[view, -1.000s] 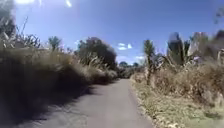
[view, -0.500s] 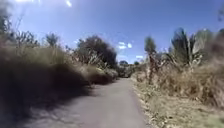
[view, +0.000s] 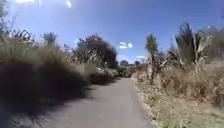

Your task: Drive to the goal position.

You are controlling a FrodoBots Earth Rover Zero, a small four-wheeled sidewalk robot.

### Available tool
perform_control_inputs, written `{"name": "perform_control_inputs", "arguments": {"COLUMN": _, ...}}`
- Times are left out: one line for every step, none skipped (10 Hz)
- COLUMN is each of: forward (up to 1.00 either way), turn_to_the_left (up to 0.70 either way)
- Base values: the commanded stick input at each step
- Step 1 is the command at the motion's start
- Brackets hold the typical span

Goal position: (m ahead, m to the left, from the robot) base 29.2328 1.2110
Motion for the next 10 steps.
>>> {"name": "perform_control_inputs", "arguments": {"forward": 0.70, "turn_to_the_left": 0.00}}
{"name": "perform_control_inputs", "arguments": {"forward": 0.70, "turn_to_the_left": 0.00}}
{"name": "perform_control_inputs", "arguments": {"forward": 0.75, "turn_to_the_left": 0.00}}
{"name": "perform_control_inputs", "arguments": {"forward": 0.80, "turn_to_the_left": 0.00}}
{"name": "perform_control_inputs", "arguments": {"forward": 0.85, "turn_to_the_left": 0.00}}
{"name": "perform_control_inputs", "arguments": {"forward": 0.85, "turn_to_the_left": 0.00}}
{"name": "perform_control_inputs", "arguments": {"forward": 0.85, "turn_to_the_left": 0.00}}
{"name": "perform_control_inputs", "arguments": {"forward": 1.00, "turn_to_the_left": 0.00}}
{"name": "perform_control_inputs", "arguments": {"forward": 1.00, "turn_to_the_left": 0.00}}
{"name": "perform_control_inputs", "arguments": {"forward": 1.00, "turn_to_the_left": 0.00}}
